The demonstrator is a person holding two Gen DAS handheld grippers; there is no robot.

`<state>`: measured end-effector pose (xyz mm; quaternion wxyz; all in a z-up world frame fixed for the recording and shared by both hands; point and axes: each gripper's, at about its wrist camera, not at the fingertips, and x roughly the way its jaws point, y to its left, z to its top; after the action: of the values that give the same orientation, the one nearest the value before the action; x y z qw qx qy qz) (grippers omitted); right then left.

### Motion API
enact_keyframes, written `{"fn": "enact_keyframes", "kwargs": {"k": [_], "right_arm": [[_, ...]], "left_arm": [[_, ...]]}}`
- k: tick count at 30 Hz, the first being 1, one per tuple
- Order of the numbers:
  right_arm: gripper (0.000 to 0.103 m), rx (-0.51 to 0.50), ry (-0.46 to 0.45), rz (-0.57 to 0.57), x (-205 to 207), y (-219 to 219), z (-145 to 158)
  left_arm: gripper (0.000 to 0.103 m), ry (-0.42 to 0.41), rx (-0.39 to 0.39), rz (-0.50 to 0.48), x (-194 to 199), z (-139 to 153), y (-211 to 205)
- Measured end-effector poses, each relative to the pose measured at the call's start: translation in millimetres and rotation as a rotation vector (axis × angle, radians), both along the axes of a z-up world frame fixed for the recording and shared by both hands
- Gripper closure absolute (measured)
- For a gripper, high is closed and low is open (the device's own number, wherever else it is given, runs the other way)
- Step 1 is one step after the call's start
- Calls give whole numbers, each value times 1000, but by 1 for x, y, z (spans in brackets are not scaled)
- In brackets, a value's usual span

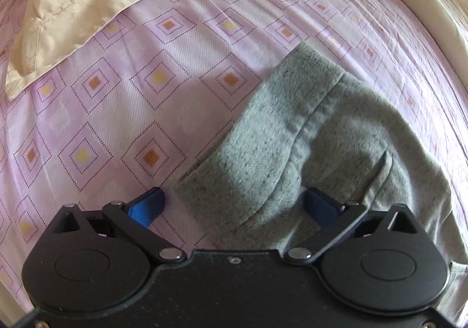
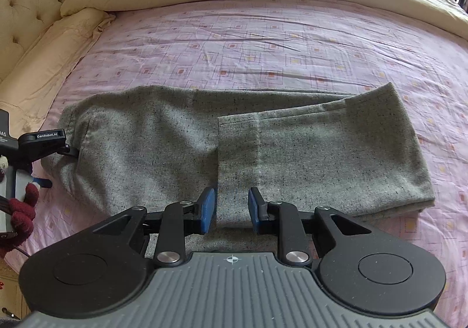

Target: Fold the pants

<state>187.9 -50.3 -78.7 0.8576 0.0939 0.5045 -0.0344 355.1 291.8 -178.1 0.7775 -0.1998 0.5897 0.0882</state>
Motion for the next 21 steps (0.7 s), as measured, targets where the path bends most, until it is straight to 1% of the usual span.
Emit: {"fn": "enact_keyframes", "kwargs": {"k": [1, 2, 3, 5, 8, 13, 18, 21], "right_arm": [[79, -8, 3, 3, 2, 1, -2], [79, -18, 3, 7, 5, 2, -4], [79, -27, 3, 9, 9, 2, -6], [79, -32, 7, 8, 19, 1, -12], [79, -23, 15, 0, 38, -1, -22], [81, -33, 40, -6, 71, 0, -44], [81, -41, 98, 12, 95, 3, -74], [81, -46, 70, 37, 98, 3, -76]], "left_arm": [[23, -24, -7, -18, 2, 6, -2], [41, -49, -10, -41, 3, 14, -4], [47, -60, 22, -61, 5, 21, -8], [54, -80, 52, -99, 5, 33, -13], [58, -105, 73, -115, 3, 50, -16], [59, -137, 97, -125, -3, 77, -23], [60, -195, 141, -157, -14, 108, -45], [61, -238, 184, -183, -23, 130, -64]]}}
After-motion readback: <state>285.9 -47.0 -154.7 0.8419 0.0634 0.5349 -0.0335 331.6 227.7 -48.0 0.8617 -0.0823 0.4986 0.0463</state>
